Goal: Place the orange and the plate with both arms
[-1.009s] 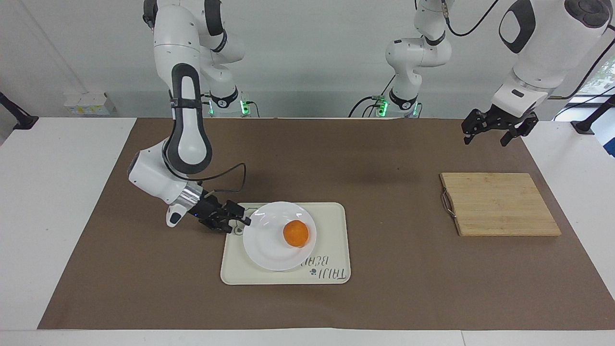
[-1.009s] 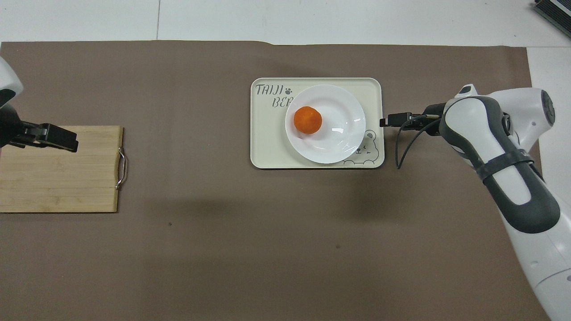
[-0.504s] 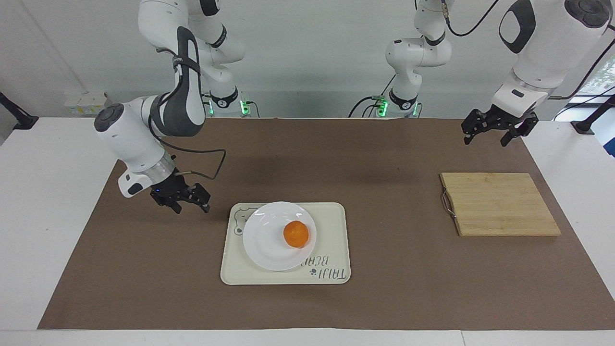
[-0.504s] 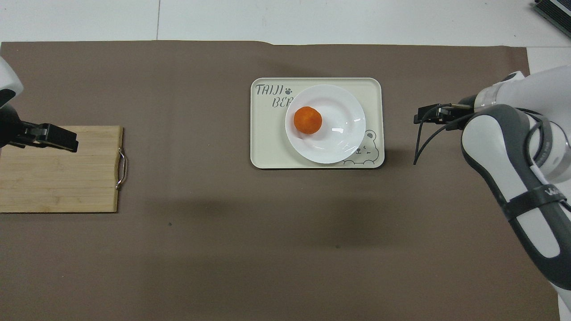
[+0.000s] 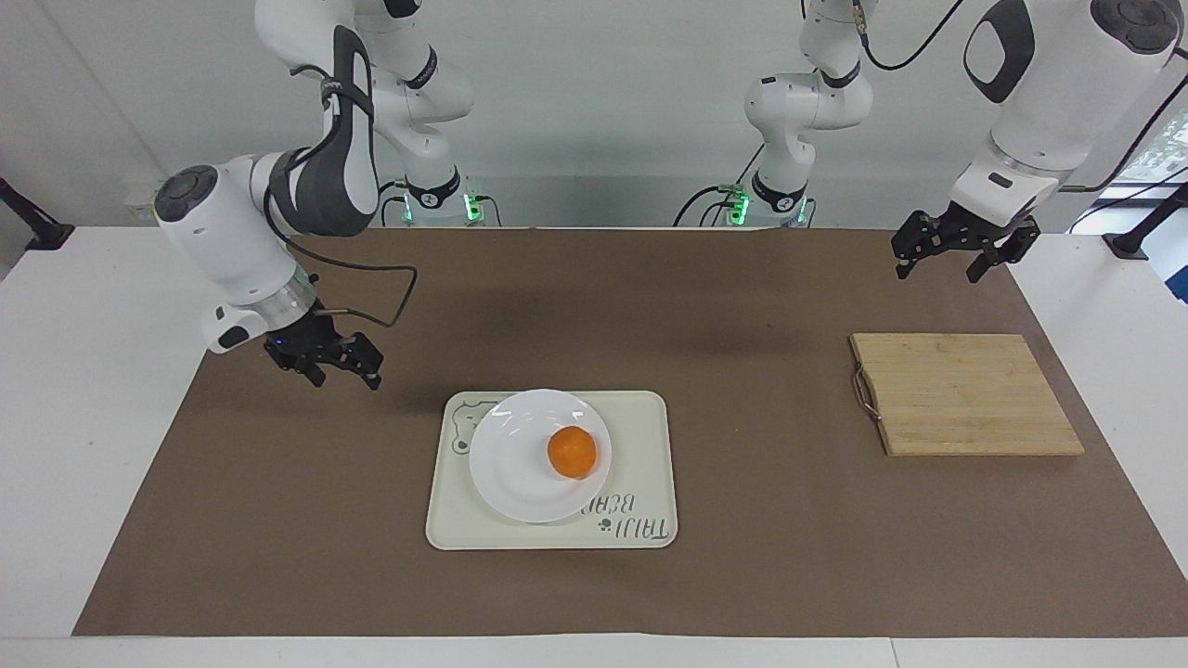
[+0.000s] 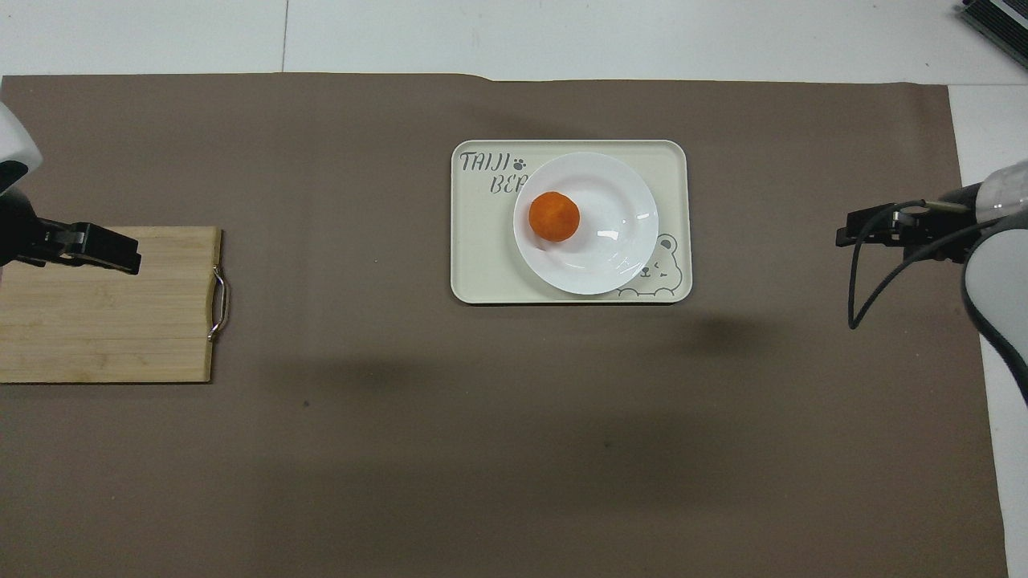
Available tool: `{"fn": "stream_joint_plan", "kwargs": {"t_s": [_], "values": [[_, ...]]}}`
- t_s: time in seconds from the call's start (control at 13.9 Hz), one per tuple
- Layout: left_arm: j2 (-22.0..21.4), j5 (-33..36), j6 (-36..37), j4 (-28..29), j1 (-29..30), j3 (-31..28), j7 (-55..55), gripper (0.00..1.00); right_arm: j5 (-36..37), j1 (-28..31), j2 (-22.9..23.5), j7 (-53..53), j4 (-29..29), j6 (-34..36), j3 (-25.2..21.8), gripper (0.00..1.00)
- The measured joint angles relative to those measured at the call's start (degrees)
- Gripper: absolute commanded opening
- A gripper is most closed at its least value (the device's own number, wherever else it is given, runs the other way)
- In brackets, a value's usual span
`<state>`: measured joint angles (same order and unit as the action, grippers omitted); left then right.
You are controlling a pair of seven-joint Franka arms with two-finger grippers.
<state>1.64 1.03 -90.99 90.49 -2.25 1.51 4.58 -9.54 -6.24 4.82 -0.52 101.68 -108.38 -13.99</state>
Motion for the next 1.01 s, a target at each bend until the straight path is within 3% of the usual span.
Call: {"fn": "stream_joint_plan", "kwargs": {"t_s": [0.22, 0.58, 1.01], "values": [[0.0, 0.0, 0.0, 0.0, 0.0, 0.0, 0.0, 1.0, 2.69, -0.08, -2.52, 0.0, -4.07, 7.67, 0.12, 1.0], [0.0, 0.0, 0.0, 0.0, 0.0, 0.0, 0.0, 1.0, 4.99, -0.1, -2.99, 0.0, -13.12, 20.15, 0.24, 1.0], [0.0, 0.0, 0.0, 0.0, 0.0, 0.0, 0.0, 1.0, 7.27, -0.7, -4.52, 0.0, -13.96, 22.46, 1.74, 1.0]]}}
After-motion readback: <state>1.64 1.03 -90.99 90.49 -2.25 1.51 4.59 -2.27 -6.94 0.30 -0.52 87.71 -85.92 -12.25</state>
